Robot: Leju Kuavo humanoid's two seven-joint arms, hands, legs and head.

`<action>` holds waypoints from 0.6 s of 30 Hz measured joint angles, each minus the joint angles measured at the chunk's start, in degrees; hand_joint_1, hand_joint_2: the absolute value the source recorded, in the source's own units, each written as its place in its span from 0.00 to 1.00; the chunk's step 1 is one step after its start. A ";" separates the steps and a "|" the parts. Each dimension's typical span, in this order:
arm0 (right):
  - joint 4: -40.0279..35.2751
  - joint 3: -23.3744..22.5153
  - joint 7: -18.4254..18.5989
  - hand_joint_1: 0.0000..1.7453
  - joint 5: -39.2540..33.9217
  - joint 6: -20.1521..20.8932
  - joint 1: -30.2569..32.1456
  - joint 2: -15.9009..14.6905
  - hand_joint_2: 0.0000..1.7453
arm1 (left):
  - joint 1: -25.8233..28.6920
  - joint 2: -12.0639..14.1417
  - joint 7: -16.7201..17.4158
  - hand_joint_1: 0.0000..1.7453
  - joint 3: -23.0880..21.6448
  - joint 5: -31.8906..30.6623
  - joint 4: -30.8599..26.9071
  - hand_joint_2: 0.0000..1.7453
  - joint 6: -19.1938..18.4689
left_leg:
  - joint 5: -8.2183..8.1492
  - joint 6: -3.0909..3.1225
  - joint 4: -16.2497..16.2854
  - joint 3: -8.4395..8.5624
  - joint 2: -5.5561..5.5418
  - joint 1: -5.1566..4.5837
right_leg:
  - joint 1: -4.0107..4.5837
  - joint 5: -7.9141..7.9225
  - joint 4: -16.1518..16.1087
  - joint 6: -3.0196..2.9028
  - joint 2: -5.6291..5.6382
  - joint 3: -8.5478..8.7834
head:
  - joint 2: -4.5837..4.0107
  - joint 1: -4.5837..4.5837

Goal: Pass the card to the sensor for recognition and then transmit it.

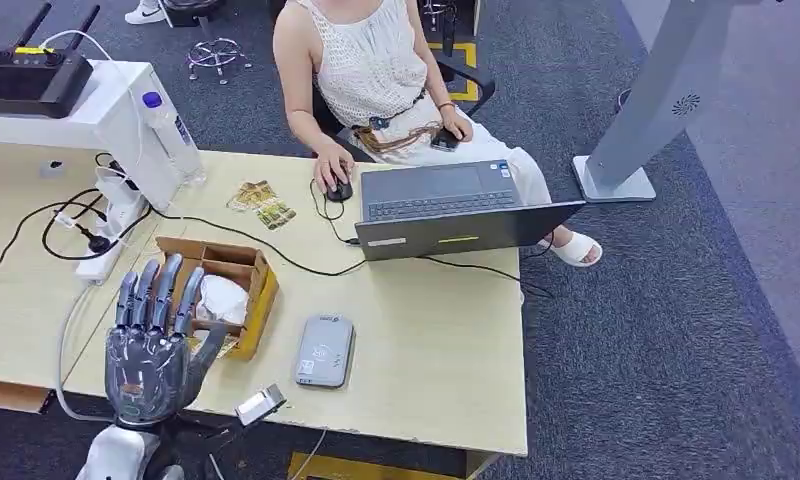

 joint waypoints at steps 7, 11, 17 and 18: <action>0.00 -1.77 -0.55 0.00 -0.87 0.59 0.58 -0.02 1.00 | 0.70 2.69 3.48 0.00 -4.74 8.11 -0.17 1.00 -23.56 | 0.00 0.00 0.00 0.00 0.01 0.01 | 0.00 0.00 0.00 0.00 0.01 -0.02 | 0.00 -0.02; 0.00 -2.49 -0.48 0.00 -0.68 0.90 0.67 0.00 1.00 | 0.37 3.52 3.91 0.00 -5.24 10.77 0.68 1.00 -25.63 | 0.00 0.00 0.00 0.01 0.02 0.00 | 0.00 0.00 0.00 0.00 0.03 -0.02 | 0.00 0.00; 0.00 -2.71 -0.22 0.00 0.15 0.70 0.73 0.00 1.00 | -0.42 4.11 4.83 0.00 -5.29 12.28 2.91 1.00 -26.44 | 0.00 0.00 0.00 0.00 0.01 0.00 | 0.00 0.00 0.00 0.00 0.01 -0.02 | 0.00 0.00; 0.00 -2.73 -0.20 0.00 0.22 0.63 0.74 0.00 1.00 | -0.60 4.09 5.27 0.00 -5.29 12.11 3.24 1.00 -26.11 | 0.00 0.00 0.00 0.00 0.01 0.00 | 0.00 0.00 0.00 0.00 0.01 -0.02 | 0.00 0.00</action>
